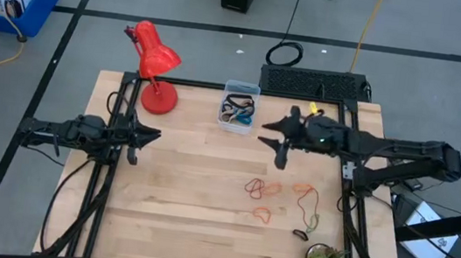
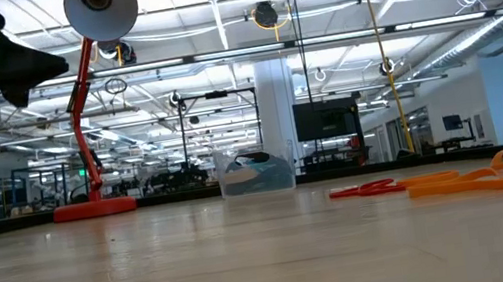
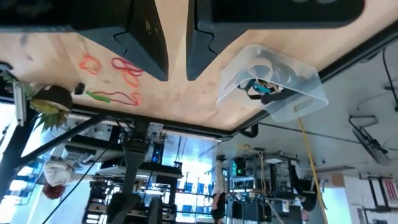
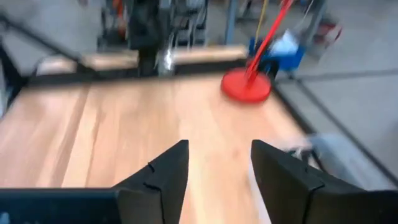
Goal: Pick and place rubber bands into bin
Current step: Put the red rubber band into the transparent bin
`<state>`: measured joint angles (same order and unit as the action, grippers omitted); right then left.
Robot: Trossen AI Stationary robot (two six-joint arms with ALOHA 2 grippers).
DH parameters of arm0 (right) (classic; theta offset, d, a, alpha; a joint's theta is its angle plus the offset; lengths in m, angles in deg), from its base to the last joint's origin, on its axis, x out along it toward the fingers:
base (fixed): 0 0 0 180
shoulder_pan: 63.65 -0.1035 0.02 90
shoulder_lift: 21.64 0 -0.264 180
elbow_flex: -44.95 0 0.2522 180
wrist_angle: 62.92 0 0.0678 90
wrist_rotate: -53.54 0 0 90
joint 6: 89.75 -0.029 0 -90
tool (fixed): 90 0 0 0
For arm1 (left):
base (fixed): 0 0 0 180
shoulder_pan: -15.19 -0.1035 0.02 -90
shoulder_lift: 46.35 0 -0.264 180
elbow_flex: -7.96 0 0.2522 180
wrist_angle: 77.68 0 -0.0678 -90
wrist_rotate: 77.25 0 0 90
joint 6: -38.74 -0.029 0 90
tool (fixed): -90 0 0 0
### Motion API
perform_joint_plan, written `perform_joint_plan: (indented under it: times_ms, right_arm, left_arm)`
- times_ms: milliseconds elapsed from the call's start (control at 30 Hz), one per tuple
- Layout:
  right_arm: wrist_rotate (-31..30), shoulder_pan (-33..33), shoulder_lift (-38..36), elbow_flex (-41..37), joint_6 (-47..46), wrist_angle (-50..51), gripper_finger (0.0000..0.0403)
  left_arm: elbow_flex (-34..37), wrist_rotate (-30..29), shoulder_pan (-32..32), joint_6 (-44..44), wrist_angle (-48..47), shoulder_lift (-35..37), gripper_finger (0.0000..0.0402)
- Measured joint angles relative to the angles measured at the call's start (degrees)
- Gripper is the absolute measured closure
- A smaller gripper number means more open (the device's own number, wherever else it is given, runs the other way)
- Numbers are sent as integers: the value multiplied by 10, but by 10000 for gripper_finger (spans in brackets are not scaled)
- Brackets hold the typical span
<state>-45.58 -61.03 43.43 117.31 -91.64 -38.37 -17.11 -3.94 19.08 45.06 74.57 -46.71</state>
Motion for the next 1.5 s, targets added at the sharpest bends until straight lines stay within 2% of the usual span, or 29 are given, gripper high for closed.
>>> perform_joint_plan:
  times_ms: [100,267,733,967,1233,1500]
  right_arm:
    - [0,-23,32,34,-11,72,245]
    - [2,-64,85,40,-25,125,252]
    - [4,-120,271,40,24,143,253]
    - [20,-118,332,40,46,134,253]
    - [22,-101,370,39,55,115,253]
    - [81,-82,397,39,87,101,253]
  left_arm:
    - [0,-3,0,-15,1,0,339]
    - [0,-23,0,-28,1,0,339]
    - [0,-34,0,-33,-14,0,339]
    - [0,-34,0,-33,-16,0,339]
    - [0,-34,0,-32,-18,0,339]
    - [0,-34,0,-30,-34,0,339]
